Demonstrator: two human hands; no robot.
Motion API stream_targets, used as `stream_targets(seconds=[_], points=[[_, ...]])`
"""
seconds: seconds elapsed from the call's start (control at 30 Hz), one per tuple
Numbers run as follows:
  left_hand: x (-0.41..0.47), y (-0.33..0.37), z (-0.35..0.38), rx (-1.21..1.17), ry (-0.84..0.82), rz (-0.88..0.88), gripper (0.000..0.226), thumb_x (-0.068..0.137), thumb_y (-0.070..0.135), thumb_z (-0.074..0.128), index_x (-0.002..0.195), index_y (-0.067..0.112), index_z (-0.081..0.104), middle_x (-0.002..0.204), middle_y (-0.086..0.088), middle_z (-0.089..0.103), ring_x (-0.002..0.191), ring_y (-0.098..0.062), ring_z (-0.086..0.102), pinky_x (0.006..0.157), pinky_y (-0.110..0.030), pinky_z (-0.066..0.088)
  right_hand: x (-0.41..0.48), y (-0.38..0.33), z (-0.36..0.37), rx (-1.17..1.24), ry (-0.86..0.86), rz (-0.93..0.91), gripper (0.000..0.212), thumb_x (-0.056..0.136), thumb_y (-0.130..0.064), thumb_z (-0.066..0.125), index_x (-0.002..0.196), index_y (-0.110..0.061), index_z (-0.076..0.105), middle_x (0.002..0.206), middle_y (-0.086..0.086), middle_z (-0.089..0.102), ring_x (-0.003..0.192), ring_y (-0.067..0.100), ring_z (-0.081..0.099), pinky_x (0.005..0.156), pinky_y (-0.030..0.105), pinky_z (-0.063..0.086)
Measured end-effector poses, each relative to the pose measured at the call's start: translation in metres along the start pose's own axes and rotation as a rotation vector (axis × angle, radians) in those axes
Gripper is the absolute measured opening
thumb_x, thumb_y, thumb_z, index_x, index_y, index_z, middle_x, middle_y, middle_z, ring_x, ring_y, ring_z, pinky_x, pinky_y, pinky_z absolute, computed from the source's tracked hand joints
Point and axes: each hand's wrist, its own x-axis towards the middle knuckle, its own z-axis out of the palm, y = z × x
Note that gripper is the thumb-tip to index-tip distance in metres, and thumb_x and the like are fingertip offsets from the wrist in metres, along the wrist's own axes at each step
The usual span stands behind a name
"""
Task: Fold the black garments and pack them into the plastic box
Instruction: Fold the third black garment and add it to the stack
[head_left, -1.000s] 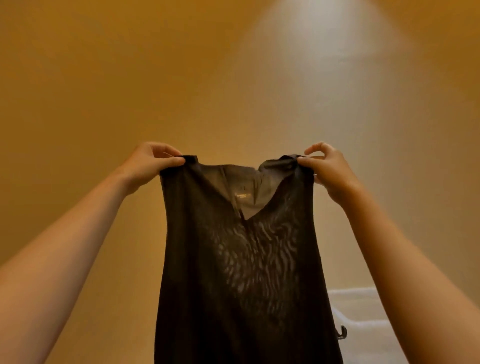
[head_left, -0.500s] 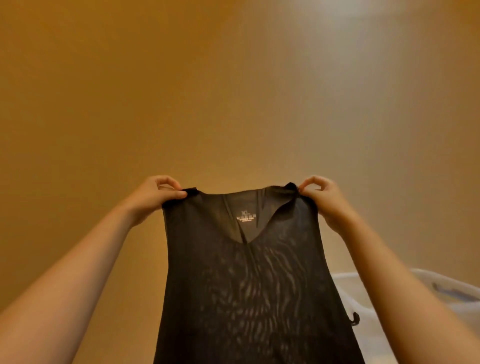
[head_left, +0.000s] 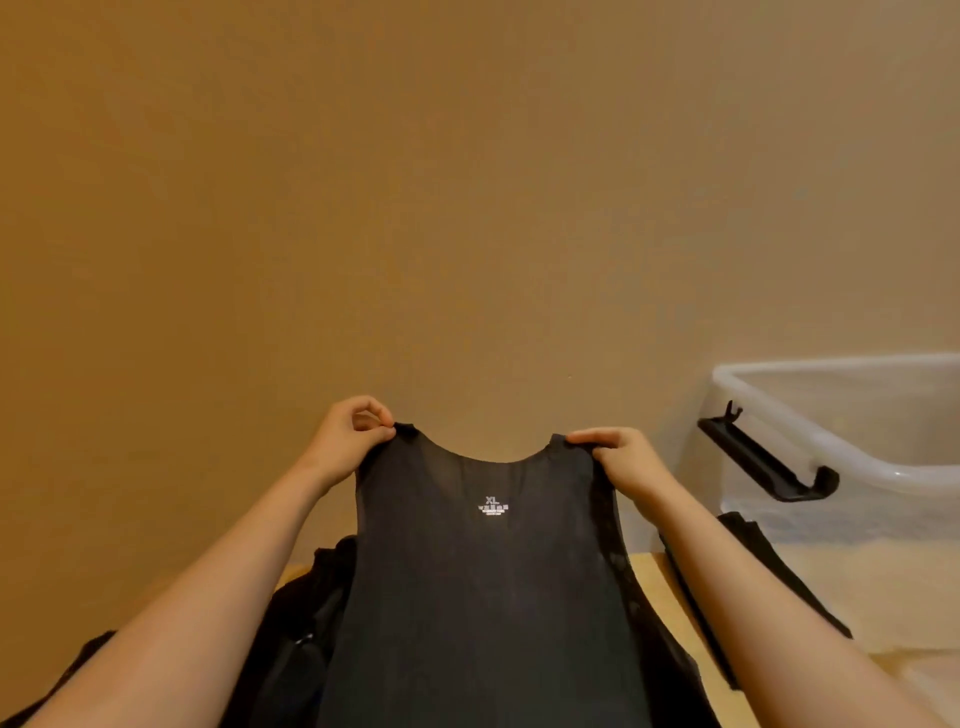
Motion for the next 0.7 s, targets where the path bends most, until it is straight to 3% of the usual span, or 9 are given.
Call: stream_targets(seconds=[0.23, 0.37, 0.5, 0.6, 0.7], points=[[0.039, -0.050, 0.032, 0.098, -0.009, -0.019, 0.012, 0.088, 0.003, 0.066, 0.079, 0.011, 0.062, 0.090, -0.022, 0.068, 0.082, -0.023, 0.062, 0.076, -0.034, 0.047, 0.045, 0.037, 0.013, -0.130, 0.072, -0.005, 0.046, 0.098, 0.005, 0.032, 0.108, -0.015, 0.072, 0.125, 0.006, 0.061, 0.103, 0.018, 0.054, 0.077, 0.025, 0.044], [0.040, -0.075, 0.048, 0.199, -0.078, -0.034, 0.018, 0.087, 0.001, 0.064, 0.076, 0.014, 0.062, 0.089, -0.020, 0.067, 0.082, -0.023, 0.060, 0.084, -0.038, 0.048, 0.053, 0.060, 0.029, -0.267, 0.063, -0.001, 0.047, 0.097, 0.006, 0.031, 0.110, -0.018, 0.070, 0.127, 0.006, 0.061, 0.083, 0.013, 0.057, 0.061, 0.023, 0.046], [0.038, -0.093, 0.063, 0.252, -0.171, -0.074, 0.020, 0.090, 0.001, 0.062, 0.080, 0.019, 0.061, 0.089, -0.008, 0.064, 0.089, -0.024, 0.061, 0.086, -0.035, 0.047, 0.054, 0.077, 0.042, -0.450, -0.096, 0.052, 0.050, 0.095, 0.006, 0.031, 0.116, -0.020, 0.068, 0.129, 0.007, 0.060, 0.075, 0.016, 0.058, 0.054, 0.023, 0.045], [0.029, -0.094, 0.070, 0.280, -0.305, -0.094, 0.015, 0.093, 0.003, 0.060, 0.106, 0.008, 0.062, 0.104, -0.008, 0.062, 0.101, -0.021, 0.058, 0.093, -0.028, 0.045, 0.046, 0.076, 0.043, -0.540, -0.246, 0.080, 0.048, 0.096, 0.003, 0.034, 0.129, -0.021, 0.059, 0.141, 0.008, 0.051, 0.092, 0.024, 0.064, 0.071, 0.034, 0.055], [0.016, -0.086, 0.069, 0.295, -0.307, -0.053, 0.021, 0.093, 0.006, 0.061, 0.114, 0.008, 0.060, 0.111, -0.007, 0.061, 0.107, -0.020, 0.057, 0.093, -0.026, 0.042, 0.032, 0.066, 0.040, -0.589, -0.270, 0.026, 0.042, 0.100, -0.005, 0.041, 0.134, -0.025, 0.054, 0.149, 0.009, 0.041, 0.118, 0.036, 0.057, 0.095, 0.046, 0.050]])
